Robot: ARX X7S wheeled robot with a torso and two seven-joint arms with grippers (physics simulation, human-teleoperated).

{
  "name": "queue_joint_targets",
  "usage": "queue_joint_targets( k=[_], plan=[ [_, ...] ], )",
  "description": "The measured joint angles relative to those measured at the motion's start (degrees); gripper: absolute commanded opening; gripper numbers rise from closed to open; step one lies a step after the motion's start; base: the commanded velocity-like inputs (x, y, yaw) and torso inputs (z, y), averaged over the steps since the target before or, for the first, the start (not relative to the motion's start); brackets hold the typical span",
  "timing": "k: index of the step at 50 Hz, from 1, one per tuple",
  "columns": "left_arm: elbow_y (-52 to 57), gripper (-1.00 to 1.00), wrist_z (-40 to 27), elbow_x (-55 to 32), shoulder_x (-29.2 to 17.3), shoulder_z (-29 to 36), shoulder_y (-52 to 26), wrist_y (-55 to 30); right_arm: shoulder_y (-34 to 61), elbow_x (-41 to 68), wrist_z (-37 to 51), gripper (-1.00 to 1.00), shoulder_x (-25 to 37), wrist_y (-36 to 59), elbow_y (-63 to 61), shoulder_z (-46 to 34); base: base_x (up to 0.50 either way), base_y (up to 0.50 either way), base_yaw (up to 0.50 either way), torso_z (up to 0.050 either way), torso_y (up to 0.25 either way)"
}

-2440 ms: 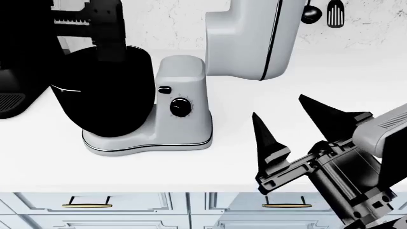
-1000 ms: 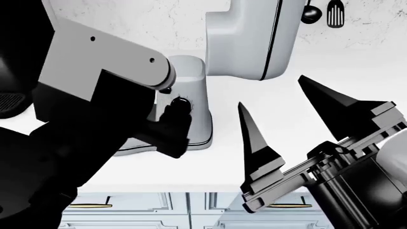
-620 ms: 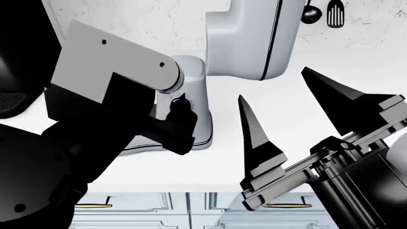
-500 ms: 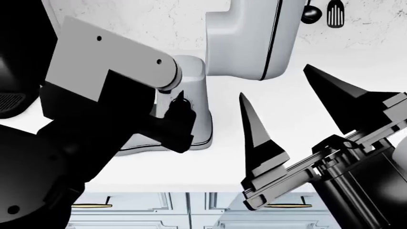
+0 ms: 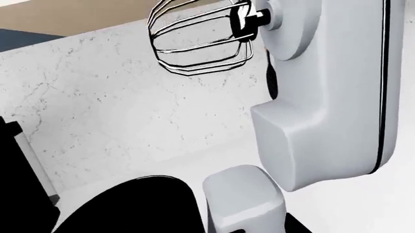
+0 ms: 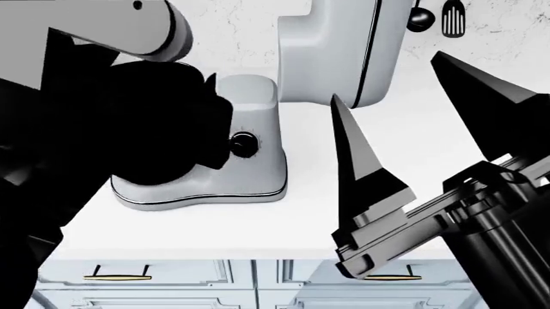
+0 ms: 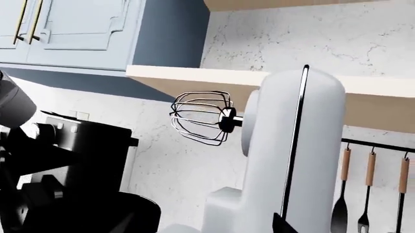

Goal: Place the cake in the stand mixer bowl.

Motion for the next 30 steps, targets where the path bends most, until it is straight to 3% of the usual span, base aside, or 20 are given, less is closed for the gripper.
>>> queue_joint_targets(
  k=[9, 30],
  plan=[
    [0.3, 1.00, -1.2, -2.1, -1.5, -1.3, -3.0, 0.1, 7.2, 1.9, -0.3, 1.00, 0.5, -1.3, 0.0, -4.2, 0.00, 0.00, 0.00, 0.000, 0.000],
    [1.7, 1.00, -3.5, -6.2, -4.1, -3.3, -7.8, 1.0, 11.5, 7.5, -5.5, 1.00, 6.7, 1.7, 0.0, 0.3, 0.00, 0.00, 0.00, 0.000, 0.000]
  ],
)
